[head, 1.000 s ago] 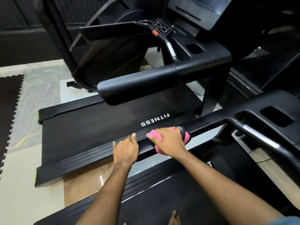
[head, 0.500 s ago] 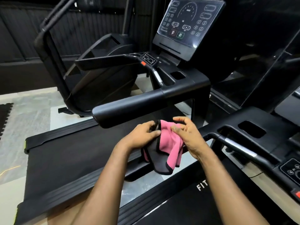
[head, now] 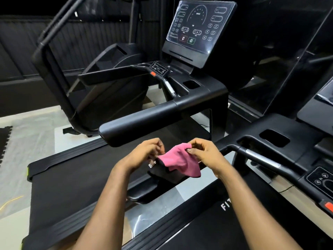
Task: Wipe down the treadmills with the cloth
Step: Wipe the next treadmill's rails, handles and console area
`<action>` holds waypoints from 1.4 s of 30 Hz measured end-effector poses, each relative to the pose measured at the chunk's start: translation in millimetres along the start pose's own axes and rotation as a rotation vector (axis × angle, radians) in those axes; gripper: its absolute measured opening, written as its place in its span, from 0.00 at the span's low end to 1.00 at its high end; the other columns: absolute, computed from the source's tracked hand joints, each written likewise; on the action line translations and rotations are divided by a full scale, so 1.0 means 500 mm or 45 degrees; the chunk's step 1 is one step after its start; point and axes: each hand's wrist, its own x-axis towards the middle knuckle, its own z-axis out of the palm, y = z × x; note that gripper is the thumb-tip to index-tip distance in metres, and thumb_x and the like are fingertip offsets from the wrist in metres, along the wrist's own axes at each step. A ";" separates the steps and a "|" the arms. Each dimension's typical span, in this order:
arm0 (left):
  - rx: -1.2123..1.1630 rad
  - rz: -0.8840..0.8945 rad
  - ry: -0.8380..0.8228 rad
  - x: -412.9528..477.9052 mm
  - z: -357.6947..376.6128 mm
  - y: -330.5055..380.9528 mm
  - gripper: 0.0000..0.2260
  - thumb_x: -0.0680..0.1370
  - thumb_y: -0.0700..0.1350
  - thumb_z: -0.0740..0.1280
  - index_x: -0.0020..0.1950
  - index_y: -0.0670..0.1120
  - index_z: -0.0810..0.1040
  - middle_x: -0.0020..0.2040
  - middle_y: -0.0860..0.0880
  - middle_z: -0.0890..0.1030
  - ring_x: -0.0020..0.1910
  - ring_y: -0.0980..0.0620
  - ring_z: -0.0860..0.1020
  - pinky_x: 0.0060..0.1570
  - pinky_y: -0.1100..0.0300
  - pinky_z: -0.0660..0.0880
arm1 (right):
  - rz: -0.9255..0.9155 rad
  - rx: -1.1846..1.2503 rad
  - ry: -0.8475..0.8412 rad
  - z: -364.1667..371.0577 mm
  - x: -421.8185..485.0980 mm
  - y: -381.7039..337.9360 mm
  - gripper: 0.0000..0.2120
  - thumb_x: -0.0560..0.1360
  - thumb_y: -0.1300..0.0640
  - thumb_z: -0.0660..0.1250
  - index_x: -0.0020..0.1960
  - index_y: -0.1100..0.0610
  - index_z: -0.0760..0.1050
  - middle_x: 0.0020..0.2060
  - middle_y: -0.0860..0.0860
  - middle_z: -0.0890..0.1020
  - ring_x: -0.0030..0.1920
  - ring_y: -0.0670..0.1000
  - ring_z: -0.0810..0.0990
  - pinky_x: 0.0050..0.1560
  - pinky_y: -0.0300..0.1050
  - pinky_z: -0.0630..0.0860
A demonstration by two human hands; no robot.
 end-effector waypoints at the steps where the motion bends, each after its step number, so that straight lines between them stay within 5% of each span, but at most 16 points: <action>1: -0.019 -0.019 -0.009 0.000 0.003 0.010 0.14 0.69 0.48 0.62 0.50 0.43 0.77 0.48 0.41 0.83 0.39 0.50 0.76 0.36 0.58 0.71 | -0.029 -0.035 -0.008 0.000 0.002 -0.013 0.06 0.77 0.61 0.70 0.46 0.52 0.83 0.41 0.50 0.85 0.45 0.45 0.80 0.50 0.46 0.76; 4: 0.224 0.025 -0.061 0.010 0.013 0.014 0.20 0.71 0.65 0.69 0.53 0.52 0.79 0.50 0.49 0.84 0.46 0.53 0.80 0.47 0.55 0.76 | -0.142 -0.172 -0.007 0.005 0.009 -0.050 0.03 0.73 0.57 0.70 0.43 0.50 0.82 0.39 0.50 0.85 0.43 0.45 0.80 0.51 0.45 0.75; 9: 0.702 0.090 -0.036 0.019 0.017 0.008 0.11 0.75 0.50 0.74 0.43 0.49 0.74 0.39 0.53 0.78 0.41 0.51 0.76 0.41 0.57 0.71 | -0.187 -0.274 0.030 -0.009 0.015 -0.076 0.07 0.76 0.61 0.72 0.43 0.50 0.82 0.39 0.48 0.85 0.42 0.43 0.80 0.47 0.44 0.75; 14: 0.691 0.062 -0.055 0.016 -0.004 0.025 0.16 0.72 0.48 0.78 0.40 0.51 0.70 0.37 0.55 0.76 0.37 0.55 0.73 0.35 0.61 0.68 | -0.096 -0.225 0.056 -0.015 0.006 -0.072 0.07 0.76 0.60 0.69 0.42 0.51 0.80 0.37 0.47 0.84 0.40 0.46 0.78 0.44 0.45 0.71; 19: 0.254 0.040 -0.219 -0.016 -0.028 0.062 0.15 0.72 0.46 0.79 0.40 0.46 0.72 0.33 0.50 0.76 0.30 0.54 0.74 0.29 0.62 0.70 | 0.098 0.102 -0.065 -0.027 -0.009 -0.078 0.10 0.77 0.67 0.61 0.39 0.57 0.70 0.26 0.45 0.67 0.27 0.45 0.63 0.28 0.36 0.61; 22: 0.466 -0.119 -0.206 0.002 -0.023 0.025 0.13 0.73 0.48 0.78 0.44 0.46 0.75 0.36 0.48 0.78 0.33 0.51 0.76 0.31 0.59 0.73 | 0.282 -0.152 -0.109 -0.013 0.018 -0.033 0.06 0.76 0.67 0.62 0.42 0.59 0.73 0.28 0.49 0.71 0.27 0.47 0.69 0.26 0.41 0.68; 24: 0.707 -0.155 -0.054 0.025 0.005 -0.029 0.10 0.75 0.47 0.76 0.50 0.45 0.78 0.40 0.50 0.80 0.40 0.50 0.78 0.36 0.61 0.72 | 0.382 -0.400 0.013 0.014 0.053 0.020 0.03 0.75 0.64 0.64 0.44 0.60 0.76 0.33 0.51 0.77 0.34 0.52 0.78 0.33 0.47 0.77; 26: 0.739 -0.153 0.125 0.035 0.042 -0.098 0.10 0.77 0.46 0.73 0.56 0.45 0.79 0.46 0.50 0.81 0.48 0.49 0.79 0.42 0.63 0.68 | 0.430 -0.692 0.185 0.056 0.076 0.073 0.06 0.75 0.61 0.65 0.51 0.56 0.77 0.46 0.53 0.82 0.50 0.56 0.82 0.50 0.51 0.78; 28: 0.702 -0.181 0.290 0.030 0.074 -0.166 0.09 0.80 0.46 0.68 0.59 0.45 0.78 0.52 0.47 0.81 0.54 0.46 0.78 0.50 0.60 0.69 | 0.374 -1.065 0.290 0.116 0.069 0.115 0.18 0.77 0.55 0.66 0.67 0.52 0.72 0.66 0.53 0.76 0.68 0.57 0.73 0.65 0.54 0.70; 30: 0.692 -0.248 0.460 0.012 0.096 -0.227 0.08 0.82 0.45 0.63 0.58 0.45 0.78 0.54 0.45 0.80 0.56 0.43 0.77 0.57 0.52 0.72 | 0.256 -1.212 0.158 0.191 0.041 0.139 0.26 0.80 0.46 0.61 0.77 0.49 0.64 0.79 0.51 0.61 0.79 0.57 0.57 0.75 0.60 0.56; 33: 0.729 -0.299 0.621 -0.008 0.113 -0.276 0.10 0.84 0.45 0.58 0.55 0.44 0.78 0.52 0.44 0.80 0.55 0.41 0.76 0.55 0.47 0.72 | 0.165 -1.242 0.052 0.266 0.003 0.168 0.29 0.81 0.36 0.49 0.77 0.45 0.67 0.82 0.51 0.58 0.82 0.58 0.44 0.77 0.65 0.40; 38: 0.845 -0.323 0.652 -0.012 0.127 -0.265 0.12 0.85 0.48 0.55 0.51 0.45 0.75 0.50 0.44 0.78 0.52 0.42 0.74 0.51 0.47 0.71 | 0.085 -1.542 0.030 0.152 0.079 0.195 0.30 0.79 0.34 0.44 0.67 0.42 0.78 0.75 0.49 0.72 0.80 0.58 0.55 0.78 0.64 0.46; 42: 0.860 -0.306 0.687 -0.016 0.134 -0.263 0.11 0.85 0.49 0.54 0.46 0.48 0.71 0.48 0.45 0.78 0.50 0.43 0.74 0.51 0.47 0.72 | 0.409 -1.590 0.035 0.140 0.142 0.183 0.35 0.79 0.33 0.45 0.73 0.50 0.74 0.82 0.57 0.56 0.81 0.61 0.38 0.77 0.68 0.38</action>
